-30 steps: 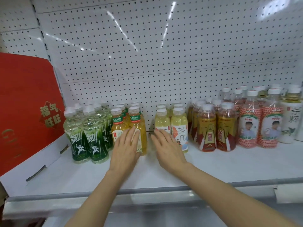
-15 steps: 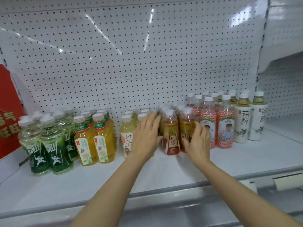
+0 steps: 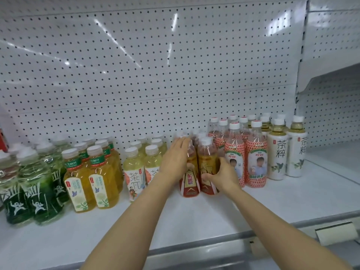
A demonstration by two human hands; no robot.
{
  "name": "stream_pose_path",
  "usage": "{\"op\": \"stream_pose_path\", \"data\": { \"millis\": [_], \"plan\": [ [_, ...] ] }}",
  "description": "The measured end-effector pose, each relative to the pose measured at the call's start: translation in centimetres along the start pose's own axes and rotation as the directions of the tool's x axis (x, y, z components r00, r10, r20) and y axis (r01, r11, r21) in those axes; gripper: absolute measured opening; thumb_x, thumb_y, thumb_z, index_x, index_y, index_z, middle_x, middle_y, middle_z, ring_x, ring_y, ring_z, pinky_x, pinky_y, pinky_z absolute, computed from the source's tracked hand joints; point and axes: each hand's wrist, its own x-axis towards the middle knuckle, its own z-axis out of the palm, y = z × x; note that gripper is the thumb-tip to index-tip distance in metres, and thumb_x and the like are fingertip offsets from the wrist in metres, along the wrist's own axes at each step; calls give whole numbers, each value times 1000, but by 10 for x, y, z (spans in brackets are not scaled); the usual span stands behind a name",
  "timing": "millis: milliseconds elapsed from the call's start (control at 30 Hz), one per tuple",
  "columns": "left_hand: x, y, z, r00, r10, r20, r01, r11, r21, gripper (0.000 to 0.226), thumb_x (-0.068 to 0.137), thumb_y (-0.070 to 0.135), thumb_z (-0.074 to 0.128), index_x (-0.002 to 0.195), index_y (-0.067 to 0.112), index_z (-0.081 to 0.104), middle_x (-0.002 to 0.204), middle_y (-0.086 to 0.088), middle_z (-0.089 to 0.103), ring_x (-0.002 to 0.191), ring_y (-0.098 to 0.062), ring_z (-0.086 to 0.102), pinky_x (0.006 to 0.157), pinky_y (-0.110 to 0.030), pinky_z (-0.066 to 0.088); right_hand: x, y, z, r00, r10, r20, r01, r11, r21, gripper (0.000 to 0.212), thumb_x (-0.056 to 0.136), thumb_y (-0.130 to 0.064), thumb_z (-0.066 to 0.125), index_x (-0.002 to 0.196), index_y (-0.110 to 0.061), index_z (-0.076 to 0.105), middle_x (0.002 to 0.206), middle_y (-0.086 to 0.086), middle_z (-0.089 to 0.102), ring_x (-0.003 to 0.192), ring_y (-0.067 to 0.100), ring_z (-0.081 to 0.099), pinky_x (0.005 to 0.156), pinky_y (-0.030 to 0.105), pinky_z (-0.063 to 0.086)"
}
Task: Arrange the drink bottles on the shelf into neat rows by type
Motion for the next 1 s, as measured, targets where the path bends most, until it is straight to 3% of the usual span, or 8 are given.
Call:
{"op": "stream_pose_path", "data": {
  "millis": [167, 400, 667, 833, 1000],
  "plan": [
    [-2, 1, -1, 1000, -11, -5, 11, 1000, -27, 90, 75, 26, 83, 149, 18, 32, 154, -1, 36, 140, -20, 37, 105, -38, 44, 7, 11, -18, 962, -15, 271, -72, 949, 307, 58, 76, -15, 78, 128, -15, 51, 116, 0, 66, 104, 20, 64, 90, 46, 54],
    [-3, 6, -2, 999, -32, -8, 32, 999, 5, 91, 77, 27, 82, 151, 17, 29, 157, -1, 32, 143, -20, 34, 108, -38, 41, 12, 18, -19, 917, -59, 395, -90, 933, 347, 57, 86, -17, 68, 136, -19, 43, 127, 0, 61, 114, 21, 59, 98, 49, 49],
    [-3, 11, 1, 997, -69, 35, 66, 996, 61, 95, 82, 29, 77, 155, 17, 18, 164, -4, 17, 146, -27, 28, 110, -42, 39, -16, 16, -26, 967, -167, 193, 151, 984, 97, 48, 88, -26, 65, 132, -15, 50, 123, 1, 64, 111, 20, 61, 93, 42, 52],
    [-21, 16, 7, 987, -159, 1, 158, 980, 123, 115, 84, 32, 75, 157, 18, -12, 165, -8, -14, 149, -32, 21, 109, -44, 42, -37, 27, -64, 937, -346, 41, 347, 916, -200, 48, 90, -24, 61, 135, -17, 48, 125, 2, 61, 113, 21, 57, 90, 35, 50],
    [-62, 32, -4, 972, -231, -48, 236, 959, 154, 110, 83, 42, 74, 158, 17, -3, 166, -6, -10, 151, -29, 16, 112, -43, 37, -53, 44, -114, 915, -403, 5, 379, 857, -350, 41, 89, -19, 62, 129, -17, 53, 122, 4, 62, 111, 24, 56, 87, 34, 46]
  ]
}}
